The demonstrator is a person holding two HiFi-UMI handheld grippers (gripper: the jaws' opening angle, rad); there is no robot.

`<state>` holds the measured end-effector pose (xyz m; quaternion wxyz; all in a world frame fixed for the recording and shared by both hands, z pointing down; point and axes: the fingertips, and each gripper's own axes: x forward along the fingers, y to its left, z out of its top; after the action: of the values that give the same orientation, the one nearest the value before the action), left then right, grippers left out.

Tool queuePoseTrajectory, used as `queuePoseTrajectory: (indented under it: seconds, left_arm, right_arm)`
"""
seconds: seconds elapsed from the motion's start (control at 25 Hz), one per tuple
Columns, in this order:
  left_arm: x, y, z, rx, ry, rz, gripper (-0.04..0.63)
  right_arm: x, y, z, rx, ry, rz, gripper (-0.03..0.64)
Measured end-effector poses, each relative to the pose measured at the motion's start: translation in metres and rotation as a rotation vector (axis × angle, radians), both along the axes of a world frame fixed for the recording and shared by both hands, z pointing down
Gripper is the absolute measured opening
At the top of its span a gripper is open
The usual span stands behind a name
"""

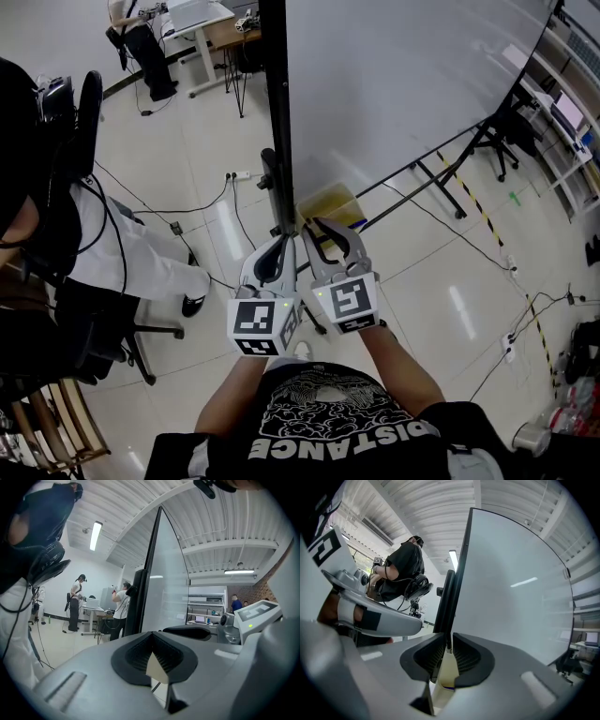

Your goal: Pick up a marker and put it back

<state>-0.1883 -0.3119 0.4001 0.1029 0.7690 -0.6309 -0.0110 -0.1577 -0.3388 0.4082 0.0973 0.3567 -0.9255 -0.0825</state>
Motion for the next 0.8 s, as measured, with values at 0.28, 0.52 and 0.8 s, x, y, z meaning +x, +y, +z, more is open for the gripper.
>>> queuePoseTrajectory:
  seconds: [0.28,0.52,0.8]
  left_arm:
    - [0.007,0.012,-0.006,0.017,-0.005,-0.016,0.006]
    - [0.025,0.029,-0.015,0.040,-0.011,-0.008,0.006]
    - [0.058,0.054,-0.023,0.062,-0.025,-0.003,0.006]
  right_arm:
    - [0.014,0.016,-0.010,0.003,-0.044,-0.004,0.048]
    - [0.033,0.036,-0.026,0.010,-0.089,0.004,0.048]
    - [0.067,0.066,-0.047,0.017,-0.153,0.001,0.043]
